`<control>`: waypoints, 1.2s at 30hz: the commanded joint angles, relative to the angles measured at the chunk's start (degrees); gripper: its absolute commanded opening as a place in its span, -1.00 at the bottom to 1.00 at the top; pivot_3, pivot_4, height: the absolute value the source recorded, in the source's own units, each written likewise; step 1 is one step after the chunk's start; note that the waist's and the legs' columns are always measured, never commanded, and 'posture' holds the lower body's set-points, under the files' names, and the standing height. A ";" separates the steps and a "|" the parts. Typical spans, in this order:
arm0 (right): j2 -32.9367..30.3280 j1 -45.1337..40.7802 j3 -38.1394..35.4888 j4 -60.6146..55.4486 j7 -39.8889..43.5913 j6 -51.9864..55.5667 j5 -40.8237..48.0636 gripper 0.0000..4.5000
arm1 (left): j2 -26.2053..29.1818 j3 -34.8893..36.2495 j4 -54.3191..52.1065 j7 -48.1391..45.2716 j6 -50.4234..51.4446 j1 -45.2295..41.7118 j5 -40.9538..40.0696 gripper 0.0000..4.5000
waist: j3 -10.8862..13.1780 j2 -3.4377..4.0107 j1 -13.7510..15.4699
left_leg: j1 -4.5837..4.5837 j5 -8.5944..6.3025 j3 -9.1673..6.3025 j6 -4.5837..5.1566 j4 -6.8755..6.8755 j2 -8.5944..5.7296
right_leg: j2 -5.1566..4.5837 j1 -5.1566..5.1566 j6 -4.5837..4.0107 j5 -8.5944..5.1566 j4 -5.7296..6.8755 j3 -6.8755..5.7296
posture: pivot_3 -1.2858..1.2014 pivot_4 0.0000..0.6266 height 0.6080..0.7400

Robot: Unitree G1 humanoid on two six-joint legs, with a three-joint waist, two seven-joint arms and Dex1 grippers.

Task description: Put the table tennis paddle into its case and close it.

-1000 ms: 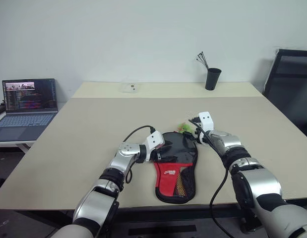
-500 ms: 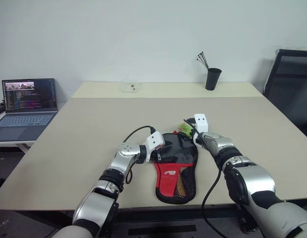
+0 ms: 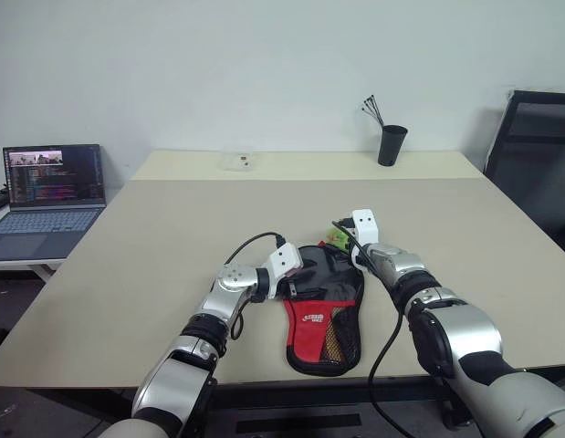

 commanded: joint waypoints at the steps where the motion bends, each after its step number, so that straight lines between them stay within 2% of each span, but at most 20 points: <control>1: 0.85 -0.40 -3.25 1.06 -0.61 1.48 2.88 0.99 | -0.59 -2.02 0.88 -0.16 1.33 1.67 1.93 0.61 | 0.00 0.00 0.00 | 0.00 0.00 0.00 0.00 0.00 0.00 | 0.00 0.00 0.00 0.00 0.00 0.00 | 0.03 -0.52 1.00; 3: 1.19 -0.55 -5.12 0.83 -0.11 0.87 4.63 0.99 | -0.52 -2.06 0.76 -0.20 1.30 1.73 1.96 0.61 | 0.00 0.00 0.00 | 0.00 0.00 0.00 0.00 0.00 0.00 | 0.00 0.00 0.00 0.00 0.00 0.00 | 0.03 -0.52 1.00; 5: 1.31 -0.42 -5.35 0.61 0.22 -0.37 4.64 0.83 | -0.42 -2.09 0.56 -0.28 1.33 1.84 1.96 0.61 | 0.00 0.00 -0.03 | 0.00 0.00 0.01 0.00 -0.01 0.00 | 0.00 0.00 0.00 0.00 -0.01 0.00 | 0.03 -0.52 1.00; 13: 0.97 0.28 -2.64 0.50 -0.26 -2.12 1.97 0.83 | -0.59 -2.17 0.35 -0.14 1.50 1.89 1.99 0.61 | 0.02 0.02 -0.04 | -0.02 -0.01 0.01 0.01 -0.05 0.00 | 0.00 -0.02 0.00 0.00 -0.05 0.00 | 0.03 -0.52 1.00; 16: 1.04 0.50 -2.59 0.51 -1.71 -3.24 1.53 0.57 | -0.82 -2.23 0.27 -0.02 1.53 1.94 2.01 0.61 | 0.02 0.02 -0.03 | -0.02 -0.01 0.00 0.01 -0.05 0.00 | -0.01 -0.02 0.00 -0.01 -0.06 -0.01 | 0.03 -0.52 1.00; 26: 1.31 0.57 -3.20 0.79 -2.69 -3.40 2.14 -0.92 | -1.41 -2.27 0.37 0.35 1.61 1.69 2.13 0.61 | 0.02 0.02 0.00 | -0.04 -0.02 0.00 0.02 -0.06 -0.01 | -0.03 -0.02 -0.01 -0.01 -0.08 -0.02 | 0.03 -0.52 1.00; 27: 1.33 0.59 -3.25 0.79 -2.74 -3.39 2.20 -0.99 | -1.60 -2.27 0.52 0.46 1.57 1.48 2.16 0.61 | 0.02 0.02 0.01 | -0.04 -0.02 -0.01 0.02 -0.06 -0.01 | -0.03 -0.02 -0.01 -0.01 -0.09 -0.02 | 0.03 -0.52 1.00; 36: 1.68 0.46 -3.53 0.35 -3.67 -3.33 2.59 -0.99 | -4.42 -2.93 7.15 2.29 0.92 -0.45 3.99 0.61 | 0.01 0.03 0.33 | -0.05 -0.02 -0.05 0.02 -0.02 -0.07 | -0.17 0.06 0.00 -0.01 -0.12 -0.18 | 0.03 -0.52 1.00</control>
